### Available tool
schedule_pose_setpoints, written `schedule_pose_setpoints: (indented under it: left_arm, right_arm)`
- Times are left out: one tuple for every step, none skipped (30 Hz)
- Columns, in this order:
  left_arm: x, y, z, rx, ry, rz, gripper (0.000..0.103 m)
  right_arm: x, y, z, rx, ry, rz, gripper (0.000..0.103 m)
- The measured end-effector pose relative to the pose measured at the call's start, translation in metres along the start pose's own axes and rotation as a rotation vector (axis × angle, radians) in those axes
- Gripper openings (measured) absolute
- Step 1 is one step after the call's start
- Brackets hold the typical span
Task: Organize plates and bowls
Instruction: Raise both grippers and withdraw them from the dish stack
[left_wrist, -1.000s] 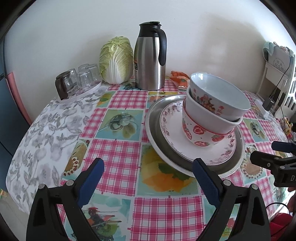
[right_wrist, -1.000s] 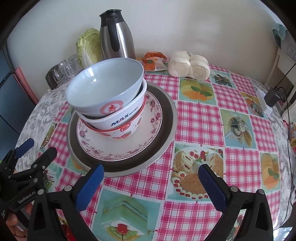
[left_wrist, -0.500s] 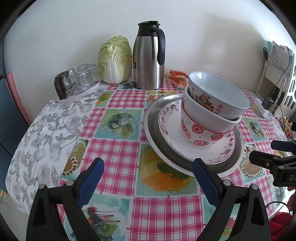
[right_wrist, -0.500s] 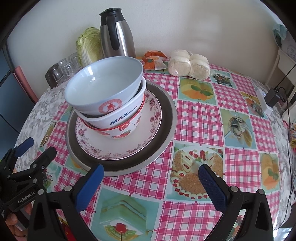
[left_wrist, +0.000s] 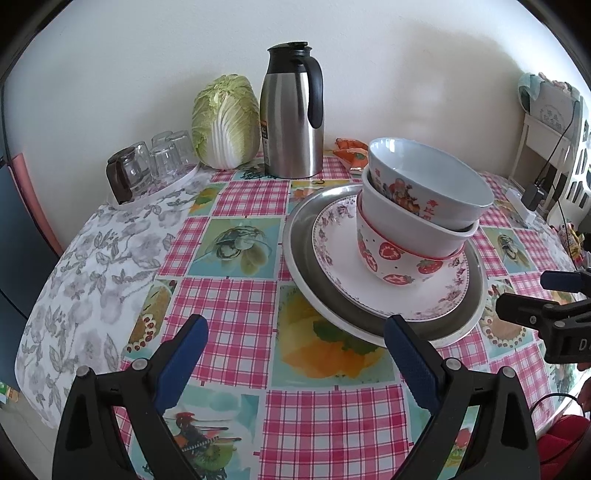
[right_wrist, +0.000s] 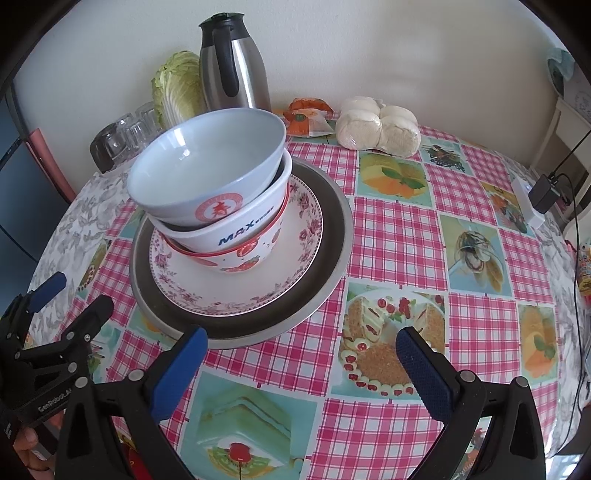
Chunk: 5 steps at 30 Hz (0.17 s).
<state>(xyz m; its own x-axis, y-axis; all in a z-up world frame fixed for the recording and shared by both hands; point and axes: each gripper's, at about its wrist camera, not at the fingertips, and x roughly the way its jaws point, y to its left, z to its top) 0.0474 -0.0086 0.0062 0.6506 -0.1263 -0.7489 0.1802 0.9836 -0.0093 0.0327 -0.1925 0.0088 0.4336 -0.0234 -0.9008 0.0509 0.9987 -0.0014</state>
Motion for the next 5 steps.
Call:
schedule_pose_setpoints:
  left_arm:
    - [-0.0004,0.0001,0.0003,0.000,-0.002,0.000,0.096]
    - [-0.0003,0.0001,0.0006,0.000,-0.002,0.002,0.096]
    - [-0.0001,0.0003,0.0006,-0.001,-0.002,0.003,0.096]
    - [0.0001,0.0008,0.0010,-0.003,-0.002,-0.001,0.096]
    - [0.0005,0.0013,0.0014,-0.006,-0.002,-0.004,0.096]
  right_arm:
    - [0.0002,0.0001,0.0002,-0.001,0.001,0.000,0.103]
    - [0.0002,0.0003,0.0002,-0.001,0.001,-0.001,0.103]
    - [0.0001,0.0003,0.0001,-0.001,0.001,0.000,0.103]
    - [0.0002,0.0003,0.0002,-0.001,0.001,0.000,0.103]
    - [0.0003,0.0004,0.0003,-0.002,0.002,0.000,0.103]
